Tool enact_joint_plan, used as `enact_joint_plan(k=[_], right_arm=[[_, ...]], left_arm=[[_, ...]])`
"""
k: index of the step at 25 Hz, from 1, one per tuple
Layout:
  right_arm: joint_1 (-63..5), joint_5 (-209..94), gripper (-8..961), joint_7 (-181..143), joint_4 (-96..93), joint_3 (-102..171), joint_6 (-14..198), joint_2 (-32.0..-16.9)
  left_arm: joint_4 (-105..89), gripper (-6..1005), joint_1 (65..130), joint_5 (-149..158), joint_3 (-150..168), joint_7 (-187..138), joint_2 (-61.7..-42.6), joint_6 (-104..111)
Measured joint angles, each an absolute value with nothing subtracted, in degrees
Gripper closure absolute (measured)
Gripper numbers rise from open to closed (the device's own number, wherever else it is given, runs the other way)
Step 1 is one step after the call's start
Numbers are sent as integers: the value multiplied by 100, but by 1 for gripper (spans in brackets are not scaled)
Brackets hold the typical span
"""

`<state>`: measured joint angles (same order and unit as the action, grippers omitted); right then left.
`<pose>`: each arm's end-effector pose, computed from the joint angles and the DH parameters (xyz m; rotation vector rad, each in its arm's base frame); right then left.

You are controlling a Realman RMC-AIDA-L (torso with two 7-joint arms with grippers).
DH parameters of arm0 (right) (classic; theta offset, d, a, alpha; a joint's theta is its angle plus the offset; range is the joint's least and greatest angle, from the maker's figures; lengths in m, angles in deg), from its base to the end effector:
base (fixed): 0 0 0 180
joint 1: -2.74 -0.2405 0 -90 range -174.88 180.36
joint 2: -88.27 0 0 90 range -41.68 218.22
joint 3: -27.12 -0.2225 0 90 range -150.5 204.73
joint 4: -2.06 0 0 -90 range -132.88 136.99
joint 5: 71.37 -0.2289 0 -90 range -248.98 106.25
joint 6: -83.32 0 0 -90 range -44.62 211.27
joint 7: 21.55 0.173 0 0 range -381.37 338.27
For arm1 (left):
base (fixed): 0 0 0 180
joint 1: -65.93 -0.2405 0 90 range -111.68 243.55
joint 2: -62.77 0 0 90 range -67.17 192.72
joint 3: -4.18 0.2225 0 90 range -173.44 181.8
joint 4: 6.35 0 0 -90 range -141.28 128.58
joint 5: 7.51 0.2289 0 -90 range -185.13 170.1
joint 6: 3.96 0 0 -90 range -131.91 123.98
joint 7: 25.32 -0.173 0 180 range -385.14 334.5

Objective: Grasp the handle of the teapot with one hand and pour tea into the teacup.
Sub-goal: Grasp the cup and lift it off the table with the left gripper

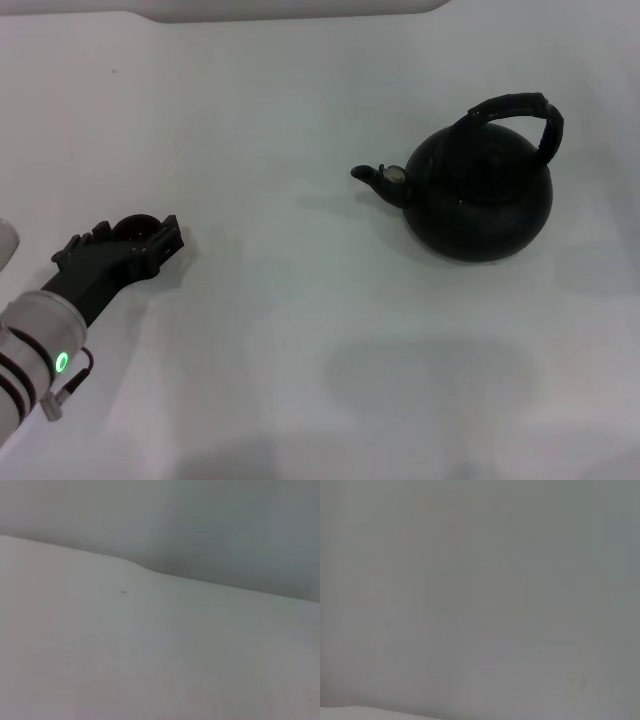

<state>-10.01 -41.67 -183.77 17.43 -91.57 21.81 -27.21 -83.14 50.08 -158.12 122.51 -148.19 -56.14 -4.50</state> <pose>0.3954 0.3153 0.0620 -1.5868 0.5259 0.4445 -0.2708 0.2810 -0.0741 -1.7776 -1.1927 -0.4180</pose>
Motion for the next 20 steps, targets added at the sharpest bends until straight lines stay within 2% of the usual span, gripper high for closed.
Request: enact_joint_plan(k=[20], right_arm=[[-999, -4166, 211, -18379, 1748, -9150, 2153, -2721]], left_arm=[[-8175, 122, 5163, -16040, 12246, -14819, -5597, -379]])
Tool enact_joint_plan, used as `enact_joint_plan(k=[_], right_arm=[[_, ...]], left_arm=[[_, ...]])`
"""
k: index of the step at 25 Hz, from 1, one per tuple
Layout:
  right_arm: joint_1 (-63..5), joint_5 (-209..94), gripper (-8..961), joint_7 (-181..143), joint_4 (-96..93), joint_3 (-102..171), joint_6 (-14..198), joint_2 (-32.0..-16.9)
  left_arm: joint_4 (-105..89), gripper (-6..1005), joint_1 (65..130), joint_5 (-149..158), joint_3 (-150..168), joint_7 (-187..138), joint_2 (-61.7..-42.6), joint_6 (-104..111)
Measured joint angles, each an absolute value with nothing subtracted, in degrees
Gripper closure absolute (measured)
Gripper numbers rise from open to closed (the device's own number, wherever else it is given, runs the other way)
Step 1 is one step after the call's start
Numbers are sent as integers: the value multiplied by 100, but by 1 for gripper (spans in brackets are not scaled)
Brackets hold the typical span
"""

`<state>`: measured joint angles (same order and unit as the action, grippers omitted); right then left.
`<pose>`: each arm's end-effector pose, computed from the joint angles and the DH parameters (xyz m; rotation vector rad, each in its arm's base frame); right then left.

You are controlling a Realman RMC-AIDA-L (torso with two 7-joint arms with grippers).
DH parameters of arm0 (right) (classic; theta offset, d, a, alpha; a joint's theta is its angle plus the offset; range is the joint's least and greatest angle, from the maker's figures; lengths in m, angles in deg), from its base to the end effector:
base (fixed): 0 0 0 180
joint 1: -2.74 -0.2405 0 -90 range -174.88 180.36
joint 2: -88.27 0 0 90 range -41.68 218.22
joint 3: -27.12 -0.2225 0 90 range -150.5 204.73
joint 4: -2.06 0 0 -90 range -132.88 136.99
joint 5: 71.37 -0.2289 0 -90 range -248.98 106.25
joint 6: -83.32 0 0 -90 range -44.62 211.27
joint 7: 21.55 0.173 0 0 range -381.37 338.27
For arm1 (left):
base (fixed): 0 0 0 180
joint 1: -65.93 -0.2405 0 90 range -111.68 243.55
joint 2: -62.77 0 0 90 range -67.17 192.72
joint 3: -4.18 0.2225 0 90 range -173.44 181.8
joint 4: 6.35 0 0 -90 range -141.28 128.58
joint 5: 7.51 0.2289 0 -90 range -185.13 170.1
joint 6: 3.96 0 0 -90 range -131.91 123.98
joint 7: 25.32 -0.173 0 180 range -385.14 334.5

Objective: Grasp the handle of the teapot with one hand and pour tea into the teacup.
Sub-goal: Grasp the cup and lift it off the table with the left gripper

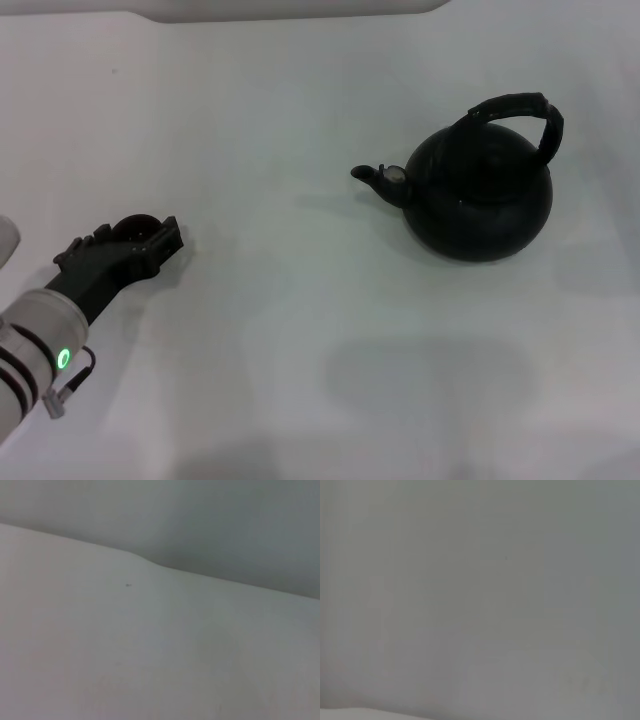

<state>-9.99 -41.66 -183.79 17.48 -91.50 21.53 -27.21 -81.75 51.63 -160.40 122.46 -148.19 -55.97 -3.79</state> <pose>0.3944 0.3154 0.0621 -1.5881 0.5208 0.4483 -0.2744 0.2835 -0.0767 -1.7665 -1.2251 -0.4155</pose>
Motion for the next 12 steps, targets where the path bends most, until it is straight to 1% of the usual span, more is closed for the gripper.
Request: enact_joint_plan(k=[12], right_arm=[[-988, -4166, 210, -18387, 1770, -9161, 2145, -2715]], left_arm=[[-8113, 166, 5231, -16086, 12319, -14818, -5588, -355]])
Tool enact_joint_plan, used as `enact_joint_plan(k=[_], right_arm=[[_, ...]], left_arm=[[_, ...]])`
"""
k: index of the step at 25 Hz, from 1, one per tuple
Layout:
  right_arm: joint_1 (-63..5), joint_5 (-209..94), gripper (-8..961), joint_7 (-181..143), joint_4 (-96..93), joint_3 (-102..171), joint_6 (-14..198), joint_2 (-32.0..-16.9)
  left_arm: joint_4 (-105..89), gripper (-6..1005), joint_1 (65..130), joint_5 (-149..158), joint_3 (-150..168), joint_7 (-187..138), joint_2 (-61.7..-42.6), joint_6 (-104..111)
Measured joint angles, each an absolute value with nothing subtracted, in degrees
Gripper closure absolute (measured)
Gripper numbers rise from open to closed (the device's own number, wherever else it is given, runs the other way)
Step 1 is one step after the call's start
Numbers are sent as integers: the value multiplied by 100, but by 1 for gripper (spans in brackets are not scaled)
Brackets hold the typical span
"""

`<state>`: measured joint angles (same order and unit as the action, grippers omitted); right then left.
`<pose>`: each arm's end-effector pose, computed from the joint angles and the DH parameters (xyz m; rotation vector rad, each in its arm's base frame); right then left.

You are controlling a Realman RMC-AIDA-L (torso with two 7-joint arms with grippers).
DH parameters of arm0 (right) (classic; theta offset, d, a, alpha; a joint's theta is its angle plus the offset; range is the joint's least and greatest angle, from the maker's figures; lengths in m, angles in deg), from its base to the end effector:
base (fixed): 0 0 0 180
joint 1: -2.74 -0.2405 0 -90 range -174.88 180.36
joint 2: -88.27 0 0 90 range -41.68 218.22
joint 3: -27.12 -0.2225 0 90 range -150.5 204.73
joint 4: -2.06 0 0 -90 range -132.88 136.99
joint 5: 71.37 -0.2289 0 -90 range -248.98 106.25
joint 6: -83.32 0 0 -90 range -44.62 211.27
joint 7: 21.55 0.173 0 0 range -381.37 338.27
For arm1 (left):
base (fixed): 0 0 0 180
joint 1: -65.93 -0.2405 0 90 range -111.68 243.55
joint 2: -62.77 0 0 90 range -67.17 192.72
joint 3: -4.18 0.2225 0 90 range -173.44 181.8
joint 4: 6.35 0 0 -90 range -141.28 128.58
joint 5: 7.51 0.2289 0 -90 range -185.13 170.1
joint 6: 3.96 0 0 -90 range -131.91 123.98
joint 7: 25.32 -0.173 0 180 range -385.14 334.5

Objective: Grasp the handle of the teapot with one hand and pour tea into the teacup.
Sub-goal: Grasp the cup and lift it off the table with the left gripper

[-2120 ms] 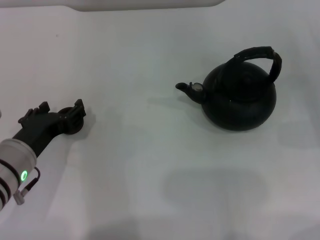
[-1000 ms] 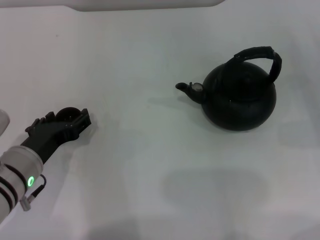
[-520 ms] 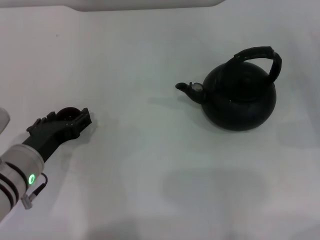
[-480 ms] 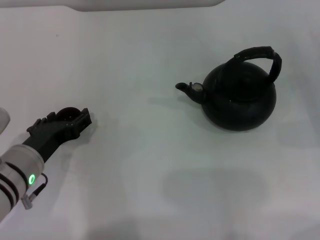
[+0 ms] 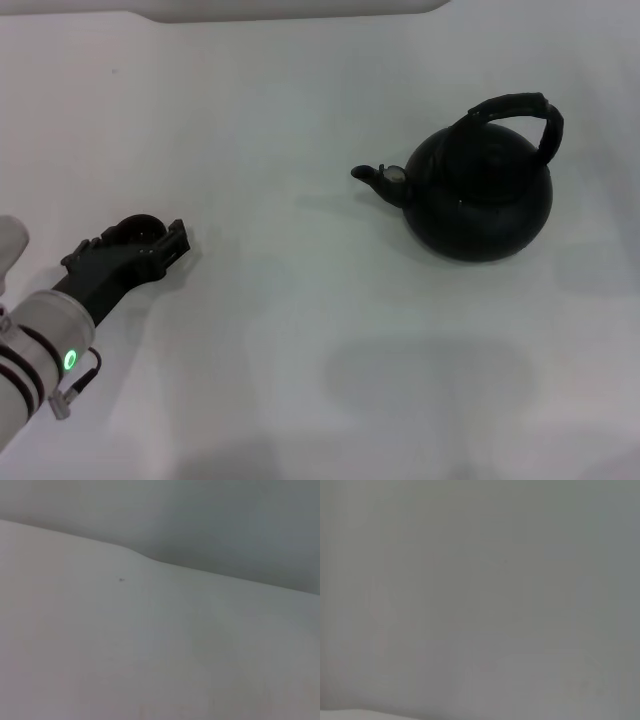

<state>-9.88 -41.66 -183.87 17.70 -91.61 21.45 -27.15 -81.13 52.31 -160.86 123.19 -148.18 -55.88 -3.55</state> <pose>0.3945 0.3154 0.0638 -1.5853 0.5157 0.4476 -0.2732 0.2828 -0.0818 -1.7809 -1.2312 -0.4096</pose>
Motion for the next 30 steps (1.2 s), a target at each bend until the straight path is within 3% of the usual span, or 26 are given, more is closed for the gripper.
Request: enact_joint_plan(k=[30], right_arm=[[-920, -4141, 214, -18396, 1770, -9171, 2057, -2712]], left_arm=[[-8264, 283, 5229, -16181, 12400, -14909, -5575, -221]])
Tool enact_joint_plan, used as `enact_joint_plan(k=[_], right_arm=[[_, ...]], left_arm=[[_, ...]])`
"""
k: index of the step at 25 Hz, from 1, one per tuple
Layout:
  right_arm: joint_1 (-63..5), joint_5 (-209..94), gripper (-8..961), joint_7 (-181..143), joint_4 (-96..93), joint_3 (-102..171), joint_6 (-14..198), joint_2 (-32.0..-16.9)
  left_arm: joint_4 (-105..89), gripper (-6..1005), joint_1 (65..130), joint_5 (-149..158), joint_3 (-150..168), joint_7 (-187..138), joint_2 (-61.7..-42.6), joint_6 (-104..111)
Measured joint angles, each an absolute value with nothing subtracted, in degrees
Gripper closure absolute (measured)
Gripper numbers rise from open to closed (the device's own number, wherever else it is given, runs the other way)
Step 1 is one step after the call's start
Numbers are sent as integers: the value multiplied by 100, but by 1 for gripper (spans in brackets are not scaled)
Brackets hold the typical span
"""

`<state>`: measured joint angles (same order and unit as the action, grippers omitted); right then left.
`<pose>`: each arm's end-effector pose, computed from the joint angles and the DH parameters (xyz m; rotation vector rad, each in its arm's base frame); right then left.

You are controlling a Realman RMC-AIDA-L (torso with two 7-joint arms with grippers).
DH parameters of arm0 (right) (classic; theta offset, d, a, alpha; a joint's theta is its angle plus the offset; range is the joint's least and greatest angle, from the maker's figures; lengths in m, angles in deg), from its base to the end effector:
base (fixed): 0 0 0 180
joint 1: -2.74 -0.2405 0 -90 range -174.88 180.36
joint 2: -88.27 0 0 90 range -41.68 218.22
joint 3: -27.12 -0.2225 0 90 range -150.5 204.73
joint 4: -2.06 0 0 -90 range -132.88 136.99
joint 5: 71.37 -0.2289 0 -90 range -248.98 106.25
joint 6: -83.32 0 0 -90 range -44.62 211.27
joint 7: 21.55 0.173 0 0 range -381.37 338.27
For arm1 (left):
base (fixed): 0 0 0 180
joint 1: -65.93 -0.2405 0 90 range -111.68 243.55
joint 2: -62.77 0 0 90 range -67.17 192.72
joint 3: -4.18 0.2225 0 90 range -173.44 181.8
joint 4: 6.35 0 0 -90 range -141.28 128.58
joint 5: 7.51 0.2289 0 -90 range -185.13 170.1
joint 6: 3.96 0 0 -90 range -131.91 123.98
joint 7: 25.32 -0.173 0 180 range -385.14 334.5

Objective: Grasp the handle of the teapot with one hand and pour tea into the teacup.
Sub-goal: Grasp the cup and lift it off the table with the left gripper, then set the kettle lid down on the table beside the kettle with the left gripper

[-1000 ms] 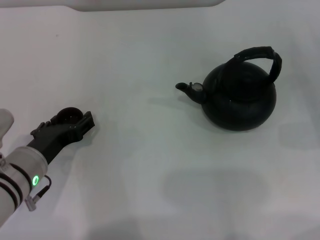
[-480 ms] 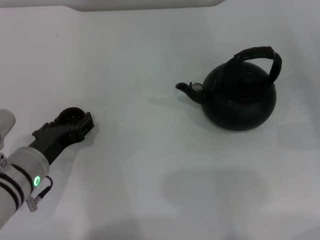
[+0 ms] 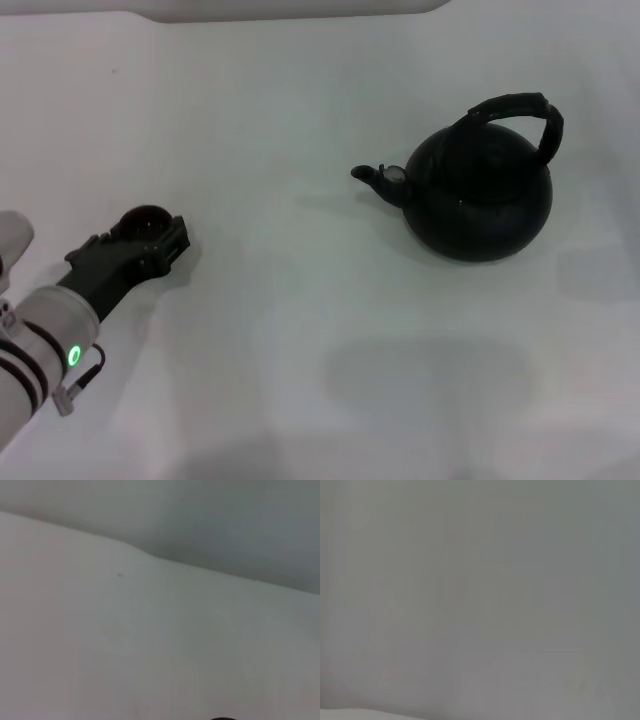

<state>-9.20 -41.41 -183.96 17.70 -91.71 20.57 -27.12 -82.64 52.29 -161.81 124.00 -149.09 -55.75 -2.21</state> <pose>0.3957 0.3108 0.0646 -1.5844 0.5103 0.4486 -0.2663 0.2841 -0.0817 -1.7865 -1.2256 -0.4116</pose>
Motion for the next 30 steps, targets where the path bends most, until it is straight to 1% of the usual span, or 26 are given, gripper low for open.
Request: enact_joint_plan(k=[4, 8, 12, 15, 20, 23, 26, 28, 29, 30], right_arm=[[-924, -4151, 214, -18396, 1770, -9171, 2070, -2712], [-944, -4151, 214, -18396, 1755, -9171, 2083, -2712], [-955, -4149, 214, -18396, 1752, -9171, 2089, -2712], [-956, -4152, 214, -18396, 1752, -9171, 2091, -2712], [-942, -4165, 215, -18396, 1752, -9171, 2094, -2713], [-935, -4167, 215, -18396, 1765, -9171, 2072, -2718], [-944, -4167, 215, -18396, 1778, -9171, 2067, -2722], [-970, -4166, 215, -18396, 1783, -9171, 2066, -2719], [-979, -4160, 215, -18396, 1791, -9171, 2065, -2718], [-989, -4155, 215, -18396, 1796, -9171, 2065, -2717]], left_arm=[[-8492, 282, 5166, -15812, 12359, -15265, -5563, -221], [-8519, 283, 5279, -15458, 12182, -15578, -5549, -257], [-8217, 283, 5628, -15289, 11893, -15618, -5479, -778], [-7752, 283, 5914, -15245, 11612, -15617, -5427, -1633], [-6662, 283, 6511, -15101, 10884, -15508, -5409, -3468], [-6195, 282, 6844, -15021, 10645, -15247, -5314, -4141], [-5846, 282, 7270, -14359, 10403, -14326, -5091, -4750], [-5693, 282, 7480, -13912, 10235, -13818, -5015, -5004], [-5693, 282, 7480, -13912, 10235, -13818, -5015, -5004], [-5600, 282, 7609, -13615, 10118, -13524, -4990, -5175]])
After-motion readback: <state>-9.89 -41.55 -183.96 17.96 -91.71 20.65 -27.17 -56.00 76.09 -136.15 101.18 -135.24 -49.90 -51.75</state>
